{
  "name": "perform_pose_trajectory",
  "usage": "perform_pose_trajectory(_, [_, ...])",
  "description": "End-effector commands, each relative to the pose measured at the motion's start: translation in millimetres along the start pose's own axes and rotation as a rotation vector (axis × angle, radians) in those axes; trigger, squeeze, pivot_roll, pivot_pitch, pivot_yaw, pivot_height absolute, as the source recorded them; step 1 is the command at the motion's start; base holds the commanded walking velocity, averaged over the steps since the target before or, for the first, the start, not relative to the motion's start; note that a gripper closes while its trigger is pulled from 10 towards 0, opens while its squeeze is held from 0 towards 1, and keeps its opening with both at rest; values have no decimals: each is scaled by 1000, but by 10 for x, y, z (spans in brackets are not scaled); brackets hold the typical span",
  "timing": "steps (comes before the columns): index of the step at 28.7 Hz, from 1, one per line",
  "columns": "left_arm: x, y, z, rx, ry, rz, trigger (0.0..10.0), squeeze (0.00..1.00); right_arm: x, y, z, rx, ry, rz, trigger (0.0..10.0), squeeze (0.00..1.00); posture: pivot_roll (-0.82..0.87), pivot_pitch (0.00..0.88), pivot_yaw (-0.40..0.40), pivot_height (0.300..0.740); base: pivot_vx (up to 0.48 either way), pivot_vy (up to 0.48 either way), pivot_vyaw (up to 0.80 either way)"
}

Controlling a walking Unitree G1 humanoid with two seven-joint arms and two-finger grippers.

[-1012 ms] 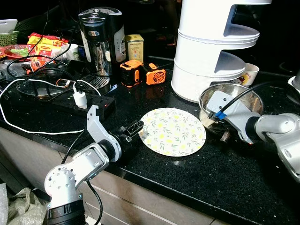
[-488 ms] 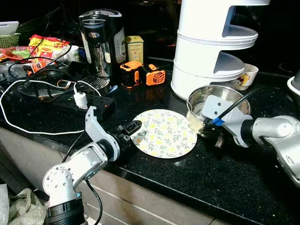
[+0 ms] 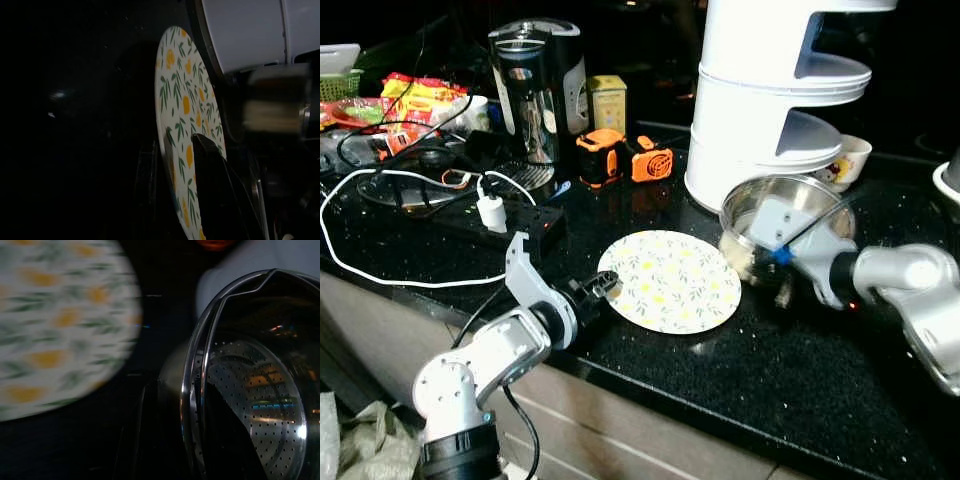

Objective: Kitchen organization

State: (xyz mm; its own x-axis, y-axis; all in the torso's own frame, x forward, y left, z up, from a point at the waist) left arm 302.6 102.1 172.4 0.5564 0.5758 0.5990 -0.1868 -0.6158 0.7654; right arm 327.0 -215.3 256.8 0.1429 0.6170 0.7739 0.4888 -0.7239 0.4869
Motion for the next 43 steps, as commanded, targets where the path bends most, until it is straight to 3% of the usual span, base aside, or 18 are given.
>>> perform_pose_trajectory(1, [-23, -56, -10, 22, -16, -12, 10000, 0, 58, 79, -29, -52, 29, 13, 10000, 0, 0, 0, 14, 740, 0, 0, 0])
perform_pose_trajectory(2, [-22, -54, -10, 21, -16, -15, 10000, 0, 64, 90, -32, -59, 33, 17, 10000, 0, 0, 0, 14, 740, 0, 0, 0])
perform_pose_trajectory(3, [-21, -51, -9, 19, -15, -17, 3647, 0, 78, 115, -35, -76, 42, 22, 10000, 0, 0, 0, 14, 740, 0, 0, 0])
perform_pose_trajectory(5, [-21, -49, -8, 17, -14, -18, 3647, 0, 92, 142, -38, -94, 53, 27, 10000, 0, 0, 0, 14, 740, 0, 0, 0])
perform_pose_trajectory(6, [-19, -47, -11, 17, -12, -20, 0, 0, 125, 192, -41, -128, 74, 38, 10000, 0, 2, 0, 15, 740, 0, 0, 0])
perform_pose_trajectory(11, [-16, -46, -16, 19, -8, -23, 0, 0, 178, 364, -54, -242, 114, 80, 10000, 0, 5, 0, 15, 740, 0, 0, 0])
perform_pose_trajectory(12, [-18, -55, -20, 24, -12, -23, 0, 0, 124, 458, -73, -301, 91, 116, 10000, 0, 5, 0, 16, 740, 0, 0, 0])
perform_pose_trajectory(16, [-21, -58, -25, 26, -15, -23, 0, 0, 18, 495, -88, -322, 37, 124, 10000, 0, 6, 0, 15, 740, 0, 0, 0])
perform_pose_trajectory(20, [-20, -60, -27, 28, -15, -21, 0, 0, -79, 480, -95, -304, -6, 125, 10000, 0, 5, 0, 16, 740, 0, 0, 0])
perform_pose_trajectory(25, [22, -55, -30, 35, 7, -6, 0, 0, 136, 276, -84, -129, 146, 129, 10000, 0, 4, 0, 17, 740, 0, 0, 0])
perform_pose_trajectory(29, [37, -39, -32, 27, 16, -1, 0, 0, 160, 262, -88, -113, 168, 139, 10000, 0, 4, 0, 16, 740, 0, 0, 0])
perform_pose_trajectory(32, [169, 227, -78, -126, 100, 59, 0, 0, 223, 314, -112, -118, 267, 220, 10000, 0, 5, 0, 14, 740, 0, 0, 0])
perform_pose_trajectory(36, [241, 403, -135, -233, 158, 96, 0, 0, 325, 327, -140, -109, 387, 303, 10000, 0, 4, 0, 14, 740, 0, 0, 0])
perform_pose_trajectory(39, [318, 626, -260, -389, 237, 115, 0, 0, 463, 208, -226, 24, 595, 464, 10000, 0, 8, 0, 12, 740, 0, 0, 0])
perform_pose_trajectory(43, [324, 747, -337, -480, 270, 126, 0, 0, 443, 135, -298, 106, 687, 528, 10000, 0, 5, 0, 13, 740, 0, 0, 0])
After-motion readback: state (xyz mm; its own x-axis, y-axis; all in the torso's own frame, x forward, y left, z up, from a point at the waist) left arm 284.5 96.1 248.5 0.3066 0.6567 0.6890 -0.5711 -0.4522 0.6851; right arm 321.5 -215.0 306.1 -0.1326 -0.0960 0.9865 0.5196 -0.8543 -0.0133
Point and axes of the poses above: a point about 5 cm out from each wrist's last joint towards the gripper, its own z axis pointing out of the wrist towards the gripper, its own x axis along the axis of the wrist's last joint, y = z × x, the point moved 2 cm from there along z, pointing out of the wrist towards the gripper, and after that the axes turned 12 degrees about z, right-handed, at the moved point
